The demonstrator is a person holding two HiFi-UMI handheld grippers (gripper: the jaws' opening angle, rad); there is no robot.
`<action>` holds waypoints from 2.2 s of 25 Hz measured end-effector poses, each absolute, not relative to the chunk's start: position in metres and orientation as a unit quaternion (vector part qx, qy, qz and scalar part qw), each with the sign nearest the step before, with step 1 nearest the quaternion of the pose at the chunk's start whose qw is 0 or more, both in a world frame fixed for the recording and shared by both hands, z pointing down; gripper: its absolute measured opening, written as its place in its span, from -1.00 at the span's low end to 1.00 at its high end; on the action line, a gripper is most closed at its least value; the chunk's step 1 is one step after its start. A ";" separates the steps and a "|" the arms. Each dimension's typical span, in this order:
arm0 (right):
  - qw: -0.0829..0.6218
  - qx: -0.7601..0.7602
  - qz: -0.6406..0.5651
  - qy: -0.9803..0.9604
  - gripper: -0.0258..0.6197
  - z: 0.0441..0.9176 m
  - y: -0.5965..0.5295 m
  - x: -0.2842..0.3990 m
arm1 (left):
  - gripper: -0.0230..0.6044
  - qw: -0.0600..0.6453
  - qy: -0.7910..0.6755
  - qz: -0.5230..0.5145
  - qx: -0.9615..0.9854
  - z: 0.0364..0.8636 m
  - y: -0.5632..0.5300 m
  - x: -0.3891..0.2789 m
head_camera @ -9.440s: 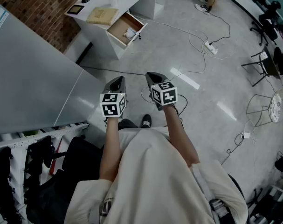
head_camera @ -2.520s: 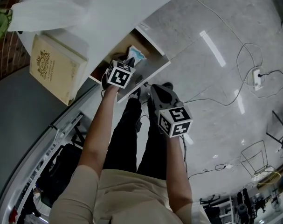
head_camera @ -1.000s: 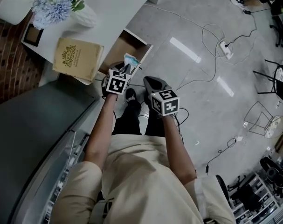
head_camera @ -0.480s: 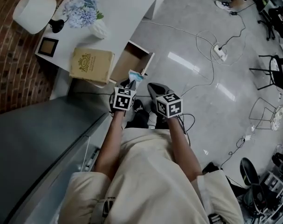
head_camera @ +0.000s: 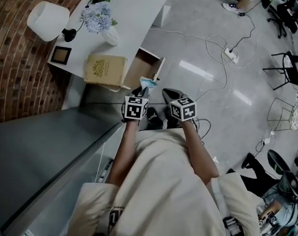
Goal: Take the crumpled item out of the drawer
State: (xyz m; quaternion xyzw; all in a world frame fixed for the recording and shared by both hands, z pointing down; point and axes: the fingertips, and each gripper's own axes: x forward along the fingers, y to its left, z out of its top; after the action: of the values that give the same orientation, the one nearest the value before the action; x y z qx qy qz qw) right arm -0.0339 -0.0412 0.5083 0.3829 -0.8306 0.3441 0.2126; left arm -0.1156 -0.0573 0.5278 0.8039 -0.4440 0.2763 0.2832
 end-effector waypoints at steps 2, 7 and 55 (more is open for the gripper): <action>0.213 0.386 0.340 -0.831 -0.84 0.501 -0.039 -0.031 | -0.66 0.284 -0.444 0.269 0.806 0.521 -0.054 -0.112; 0.208 0.389 0.321 -0.838 -0.84 0.490 -0.036 -0.032 | -0.65 0.277 -0.454 0.257 0.807 0.498 -0.046 -0.118; 0.216 0.370 0.282 -0.858 -0.84 0.492 -0.031 -0.027 | -0.65 0.262 -0.450 0.258 0.814 0.506 -0.043 -0.126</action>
State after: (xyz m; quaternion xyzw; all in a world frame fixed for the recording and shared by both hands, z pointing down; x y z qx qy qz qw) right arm -0.0271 -0.0310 0.4924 0.3701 -0.8584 0.2821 0.2157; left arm -0.1259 -0.0433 0.5065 0.8137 -0.4504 0.2581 0.2616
